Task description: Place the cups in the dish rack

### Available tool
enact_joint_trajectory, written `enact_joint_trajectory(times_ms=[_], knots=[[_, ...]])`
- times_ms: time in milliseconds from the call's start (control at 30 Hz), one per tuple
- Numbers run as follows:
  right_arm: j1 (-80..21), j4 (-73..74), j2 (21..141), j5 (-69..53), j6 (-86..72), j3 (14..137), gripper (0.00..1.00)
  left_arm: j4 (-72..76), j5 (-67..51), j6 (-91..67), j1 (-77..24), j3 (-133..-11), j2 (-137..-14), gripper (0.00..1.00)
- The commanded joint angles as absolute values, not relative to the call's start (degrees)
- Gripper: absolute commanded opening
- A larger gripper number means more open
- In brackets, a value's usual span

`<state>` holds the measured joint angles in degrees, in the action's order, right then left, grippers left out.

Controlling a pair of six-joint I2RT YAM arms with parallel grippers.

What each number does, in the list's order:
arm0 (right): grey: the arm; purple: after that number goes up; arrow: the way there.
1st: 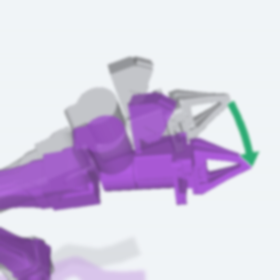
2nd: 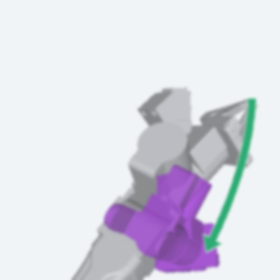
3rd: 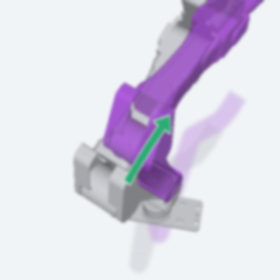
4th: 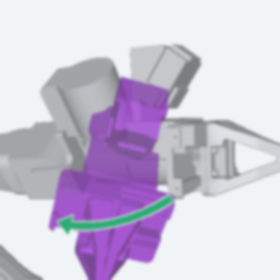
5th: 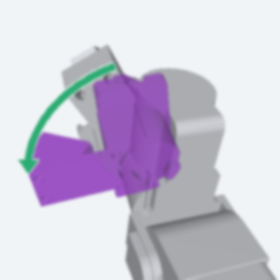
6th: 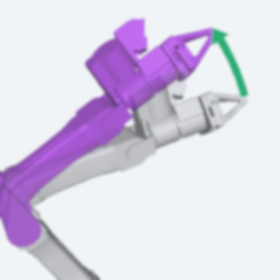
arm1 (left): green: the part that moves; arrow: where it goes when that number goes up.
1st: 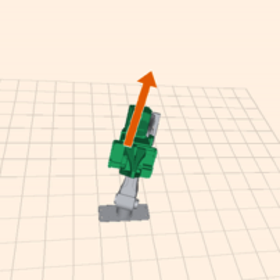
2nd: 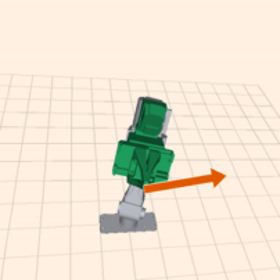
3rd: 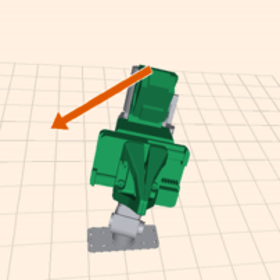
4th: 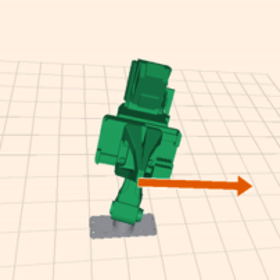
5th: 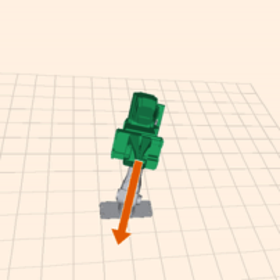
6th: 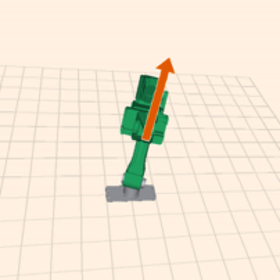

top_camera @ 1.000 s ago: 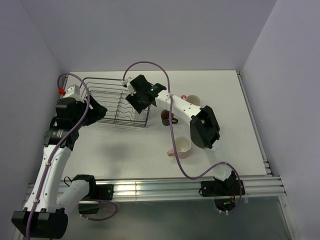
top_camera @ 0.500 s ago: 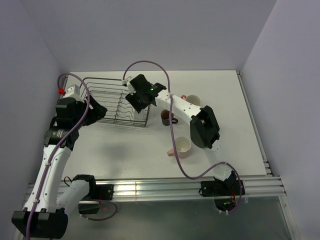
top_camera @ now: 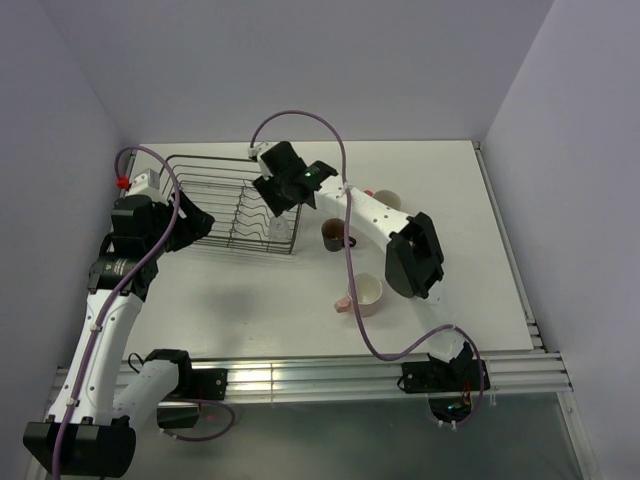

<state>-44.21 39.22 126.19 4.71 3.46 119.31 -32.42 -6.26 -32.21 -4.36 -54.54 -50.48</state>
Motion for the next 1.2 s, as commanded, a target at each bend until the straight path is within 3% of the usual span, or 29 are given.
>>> enact_joint_trajectory(times_ms=[0, 200, 433, 467, 667, 1167], knots=[[-42.2, 38.9, 115.6, 12.5, -3.6, 115.8, 0.6, -30.4, -7.6, -31.9, -4.4, -55.5, -50.3, 0.72], [-39.9, 36.7, 101.1, 18.0, -11.1, 98.5, 0.56, -28.1, -11.1, -33.2, -4.4, -56.1, -51.0, 0.71], [-39.6, 36.3, 95.0, 18.5, -15.8, 86.1, 0.55, -26.2, -14.9, -35.5, -4.4, -59.6, -51.4, 0.72], [-39.6, 36.0, 95.4, 18.6, -16.4, 84.7, 0.52, -26.1, -14.9, -35.5, -4.4, -59.5, -51.5, 0.72], [-39.6, 32.0, 97.0, 16.2, -16.6, 81.7, 0.45, -26.1, -15.1, -35.5, -4.4, -59.0, -52.4, 0.71], [-39.6, 29.7, 104.3, 13.5, -16.1, 83.5, 0.45, -26.5, -14.2, -35.2, -4.4, -58.5, -52.6, 0.71]])
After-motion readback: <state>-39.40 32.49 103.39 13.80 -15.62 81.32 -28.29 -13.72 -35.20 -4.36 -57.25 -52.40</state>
